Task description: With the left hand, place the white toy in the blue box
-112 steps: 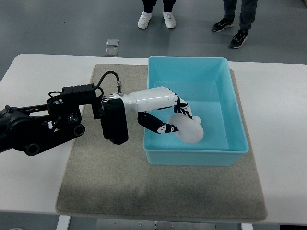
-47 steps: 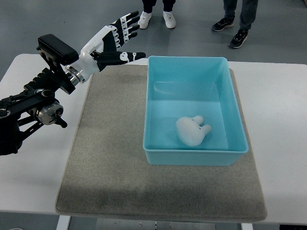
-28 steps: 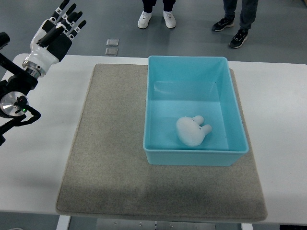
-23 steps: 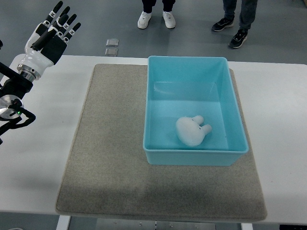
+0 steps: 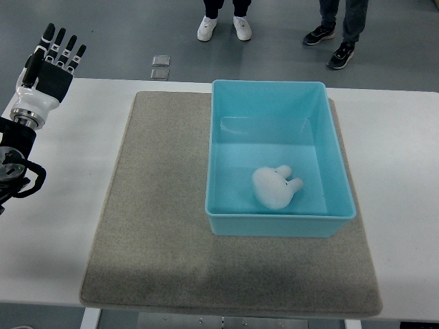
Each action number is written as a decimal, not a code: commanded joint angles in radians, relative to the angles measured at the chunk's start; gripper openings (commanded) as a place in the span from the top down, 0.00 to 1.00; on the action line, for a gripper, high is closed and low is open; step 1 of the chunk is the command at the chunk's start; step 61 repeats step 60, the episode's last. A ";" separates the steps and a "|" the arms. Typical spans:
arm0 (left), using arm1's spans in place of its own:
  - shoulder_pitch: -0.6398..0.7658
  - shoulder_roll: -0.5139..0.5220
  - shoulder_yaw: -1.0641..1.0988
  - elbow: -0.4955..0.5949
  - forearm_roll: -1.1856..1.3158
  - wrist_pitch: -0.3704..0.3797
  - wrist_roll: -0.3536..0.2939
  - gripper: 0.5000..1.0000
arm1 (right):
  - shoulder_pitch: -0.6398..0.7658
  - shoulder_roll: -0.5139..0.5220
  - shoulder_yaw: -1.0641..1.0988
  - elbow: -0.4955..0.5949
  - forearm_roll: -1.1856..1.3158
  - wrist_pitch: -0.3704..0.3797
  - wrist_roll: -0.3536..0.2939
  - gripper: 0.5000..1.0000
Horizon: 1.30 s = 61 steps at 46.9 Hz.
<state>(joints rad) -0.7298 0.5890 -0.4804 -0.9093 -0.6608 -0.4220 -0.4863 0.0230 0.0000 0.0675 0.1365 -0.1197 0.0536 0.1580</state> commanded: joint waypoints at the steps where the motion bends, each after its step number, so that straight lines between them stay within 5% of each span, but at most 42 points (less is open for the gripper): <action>1: 0.013 -0.011 -0.007 -0.002 -0.048 0.000 0.000 0.00 | 0.000 0.000 0.000 0.000 0.000 0.000 0.000 0.13; 22: 0.026 -0.144 -0.058 -0.006 -0.131 0.000 0.011 0.00 | 0.000 0.000 0.000 0.000 0.000 0.000 0.000 0.13; 40: 0.024 -0.152 -0.063 -0.013 -0.114 0.005 0.025 0.00 | 0.000 0.000 0.002 0.003 0.000 0.011 0.000 0.13; 61: 0.016 -0.146 -0.076 -0.002 0.291 0.206 0.011 0.00 | 0.002 0.000 0.000 0.008 -0.014 0.012 0.000 0.13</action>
